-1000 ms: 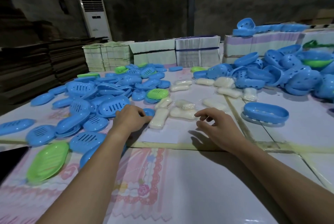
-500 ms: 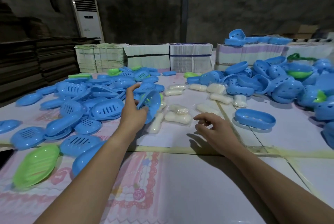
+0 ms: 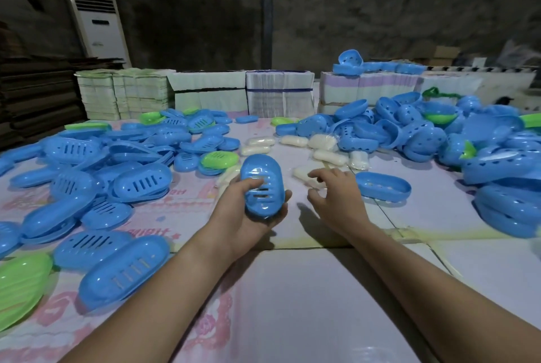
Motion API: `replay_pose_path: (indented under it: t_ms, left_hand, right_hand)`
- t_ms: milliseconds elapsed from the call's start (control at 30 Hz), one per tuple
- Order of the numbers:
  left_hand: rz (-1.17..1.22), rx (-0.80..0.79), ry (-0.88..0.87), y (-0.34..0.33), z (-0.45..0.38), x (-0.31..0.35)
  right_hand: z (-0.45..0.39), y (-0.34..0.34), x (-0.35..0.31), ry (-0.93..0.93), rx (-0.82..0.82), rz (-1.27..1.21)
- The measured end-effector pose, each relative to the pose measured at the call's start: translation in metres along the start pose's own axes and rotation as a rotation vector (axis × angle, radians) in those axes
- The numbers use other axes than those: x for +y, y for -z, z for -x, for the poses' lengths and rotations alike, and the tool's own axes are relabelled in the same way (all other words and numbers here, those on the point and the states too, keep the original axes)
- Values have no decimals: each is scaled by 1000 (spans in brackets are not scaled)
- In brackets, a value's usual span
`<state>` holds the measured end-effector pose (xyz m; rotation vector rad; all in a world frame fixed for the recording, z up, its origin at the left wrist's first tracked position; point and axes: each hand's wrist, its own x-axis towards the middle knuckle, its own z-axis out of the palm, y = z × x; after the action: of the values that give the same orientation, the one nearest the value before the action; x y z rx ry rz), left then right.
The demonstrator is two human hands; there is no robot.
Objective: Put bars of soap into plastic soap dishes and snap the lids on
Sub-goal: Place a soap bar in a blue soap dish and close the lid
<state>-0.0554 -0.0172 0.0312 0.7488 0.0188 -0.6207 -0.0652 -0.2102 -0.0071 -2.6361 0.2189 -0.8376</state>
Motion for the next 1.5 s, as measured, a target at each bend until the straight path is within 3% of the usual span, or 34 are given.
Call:
replay_pose_path:
  t_ms: [100,233,467,533,700,767,867,967,1100,1500]
  left_hand:
    - [-72,-68,30,0,0,-5]
    - [-100,-103,65,-2,0,-8]
    - [-149,-20,0,2,-7,-7]
    - [-139,11,4,5,-8,-8]
    - [-103,84,-3,8,-12,-10]
    - [-93,114,-2,9,-13,-9]
    - [-20,159,-23,8,-13,-4]
    - [106,115,-76,5,-11,4]
    - [157,123,-100,6,-10,11]
    - [72,81,-95,3,-3,2]
  right_hand:
    - [-19,-2,5,-64,-85,253]
    - [-34,-15,8,-139,-262,365]
    - [-35,-22,10,-139,-252,440]
    - [-34,-19,8,-162,-273,310]
    - [-35,-3,-8,-304,-226,-442]
    - [-30,2,-17,-362,-212,-605]
    - [-22,13,-35,-278,-152,-708]
    - [-13,19,-56,-79,-159,-759]
    - [3,10,-69,211,-240,-484]
    - [14,0,-79,183,-204,-478]
